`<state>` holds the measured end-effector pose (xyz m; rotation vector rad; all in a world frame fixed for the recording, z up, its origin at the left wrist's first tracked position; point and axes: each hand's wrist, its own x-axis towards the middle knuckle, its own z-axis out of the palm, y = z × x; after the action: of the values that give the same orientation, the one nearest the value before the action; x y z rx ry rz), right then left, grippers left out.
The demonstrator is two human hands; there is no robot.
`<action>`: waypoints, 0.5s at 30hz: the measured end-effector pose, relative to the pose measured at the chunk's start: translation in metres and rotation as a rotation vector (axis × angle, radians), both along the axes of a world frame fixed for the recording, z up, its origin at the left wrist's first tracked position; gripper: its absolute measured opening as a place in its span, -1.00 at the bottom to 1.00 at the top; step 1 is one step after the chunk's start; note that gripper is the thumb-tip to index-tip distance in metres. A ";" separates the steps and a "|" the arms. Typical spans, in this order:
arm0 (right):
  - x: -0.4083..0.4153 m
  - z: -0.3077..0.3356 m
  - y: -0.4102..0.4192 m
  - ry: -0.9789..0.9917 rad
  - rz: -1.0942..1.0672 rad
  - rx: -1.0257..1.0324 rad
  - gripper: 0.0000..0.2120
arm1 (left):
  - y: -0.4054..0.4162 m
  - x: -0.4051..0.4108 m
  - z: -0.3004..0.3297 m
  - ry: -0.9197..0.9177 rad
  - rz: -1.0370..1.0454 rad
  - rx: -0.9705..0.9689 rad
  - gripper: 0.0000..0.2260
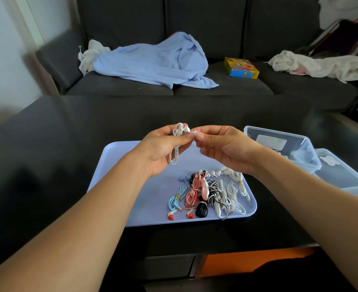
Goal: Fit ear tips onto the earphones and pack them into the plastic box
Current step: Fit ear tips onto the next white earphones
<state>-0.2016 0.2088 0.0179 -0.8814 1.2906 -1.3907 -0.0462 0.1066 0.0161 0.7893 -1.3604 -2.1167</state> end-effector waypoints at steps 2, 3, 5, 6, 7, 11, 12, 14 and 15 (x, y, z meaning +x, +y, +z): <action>-0.001 -0.001 -0.001 0.006 0.011 -0.015 -0.66 | 0.000 0.000 0.001 0.004 -0.022 0.020 -0.84; 0.000 -0.001 -0.001 0.017 0.015 -0.025 -0.66 | 0.001 -0.001 0.001 0.014 -0.037 0.041 -0.89; 0.001 0.000 -0.002 0.070 0.004 -0.052 -0.62 | 0.002 -0.002 0.004 0.034 -0.048 0.092 -0.94; 0.002 0.000 -0.002 0.108 -0.015 -0.071 -0.61 | 0.003 -0.004 0.004 0.040 -0.041 0.112 -0.94; 0.003 0.000 -0.003 0.147 -0.040 -0.089 -0.61 | 0.004 -0.005 0.004 0.043 -0.031 0.129 -0.94; 0.004 -0.001 -0.004 0.337 -0.110 -0.130 -0.68 | 0.007 -0.007 0.005 0.053 -0.014 0.196 -0.94; 0.004 -0.001 -0.003 0.415 -0.115 -0.138 -0.69 | 0.007 -0.006 0.005 0.056 -0.013 0.218 -0.94; 0.005 0.001 -0.002 0.581 -0.113 -0.157 -0.74 | 0.006 -0.005 0.005 0.049 -0.012 0.263 -0.96; 0.005 0.003 -0.002 0.649 -0.106 -0.173 -0.79 | 0.006 -0.004 0.005 0.040 -0.012 0.283 -0.97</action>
<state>-0.1962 0.2068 0.0206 -1.4812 1.7316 -1.3610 -0.0501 0.1123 0.0208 0.8438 -1.0604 -2.3531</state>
